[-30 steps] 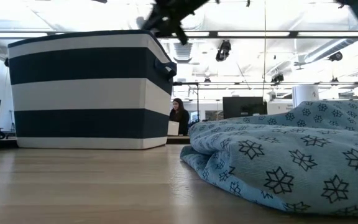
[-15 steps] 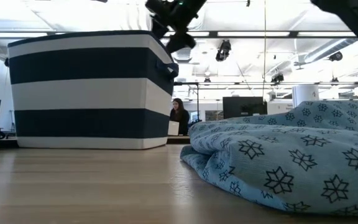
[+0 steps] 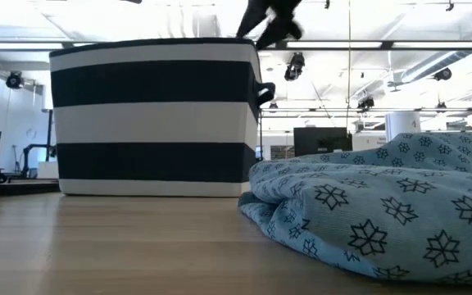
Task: Pick & place medical supplies in basket/bin
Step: Adjust the blue bin
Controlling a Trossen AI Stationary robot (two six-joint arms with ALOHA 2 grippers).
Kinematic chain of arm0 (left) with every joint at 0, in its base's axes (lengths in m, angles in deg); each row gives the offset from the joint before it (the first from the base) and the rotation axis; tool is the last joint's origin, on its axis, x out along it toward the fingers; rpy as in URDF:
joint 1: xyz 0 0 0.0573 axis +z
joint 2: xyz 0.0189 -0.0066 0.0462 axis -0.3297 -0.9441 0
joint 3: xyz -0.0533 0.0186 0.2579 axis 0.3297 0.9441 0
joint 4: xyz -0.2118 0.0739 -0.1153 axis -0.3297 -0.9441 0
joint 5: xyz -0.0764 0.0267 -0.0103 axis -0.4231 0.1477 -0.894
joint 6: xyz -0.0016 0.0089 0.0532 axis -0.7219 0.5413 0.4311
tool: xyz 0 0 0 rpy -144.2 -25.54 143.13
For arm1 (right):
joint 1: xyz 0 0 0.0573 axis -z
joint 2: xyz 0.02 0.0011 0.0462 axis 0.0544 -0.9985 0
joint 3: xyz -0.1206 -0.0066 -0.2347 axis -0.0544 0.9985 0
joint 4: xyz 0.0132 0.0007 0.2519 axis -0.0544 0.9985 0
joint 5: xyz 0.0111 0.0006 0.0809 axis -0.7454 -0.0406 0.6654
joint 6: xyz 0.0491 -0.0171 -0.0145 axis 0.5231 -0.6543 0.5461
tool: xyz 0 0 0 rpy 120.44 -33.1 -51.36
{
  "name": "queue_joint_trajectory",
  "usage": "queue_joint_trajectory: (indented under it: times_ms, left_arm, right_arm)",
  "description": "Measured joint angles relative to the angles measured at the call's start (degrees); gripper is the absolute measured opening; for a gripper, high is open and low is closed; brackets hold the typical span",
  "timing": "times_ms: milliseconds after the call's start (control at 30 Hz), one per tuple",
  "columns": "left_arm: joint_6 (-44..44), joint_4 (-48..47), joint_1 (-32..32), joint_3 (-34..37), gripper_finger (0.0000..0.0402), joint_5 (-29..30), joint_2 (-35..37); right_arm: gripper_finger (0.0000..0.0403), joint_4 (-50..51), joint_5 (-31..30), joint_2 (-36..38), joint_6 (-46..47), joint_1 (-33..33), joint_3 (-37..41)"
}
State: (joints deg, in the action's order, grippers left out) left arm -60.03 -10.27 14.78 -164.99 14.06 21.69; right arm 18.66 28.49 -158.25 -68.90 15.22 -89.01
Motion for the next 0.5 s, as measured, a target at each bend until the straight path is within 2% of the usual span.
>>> queue_joint_trajectory:
  times_ms: [100,133,200,267,333,500]
  left_arm:
    - [0.02,0.0,0.0,0.0,0.023,0.12,0.0]
    - [0.02,0.0,0.0,0.0,0.023,0.16,0.0]
    - [0.02,0.0,0.0,0.0,0.023,0.2,0.0]
    - [0.02,0.0,0.0,0.0,0.023,0.24,0.0]
    - [0.02,0.0,0.0,0.0,0.023,0.32,0.0]
    - [0.02,0.0,0.0,0.0,0.023,0.46,0.0]
  right_arm:
    - [0.0294,0.25,-7.38,6.65,2.64,-0.85,6.05]
    - [0.0294,2.96,-10.34,8.49,4.89,-0.81,8.12]
    - [0.0295,10.44,-12.23,11.59,11.42,0.6,12.67]
    - [0.0295,17.09,-9.2,14.35,19.39,2.83,17.97]
    - [0.0294,19.54,-4.94,17.06,24.88,4.51,24.46]
    - [0.0294,13.79,3.48,20.0,34.58,4.59,39.66]
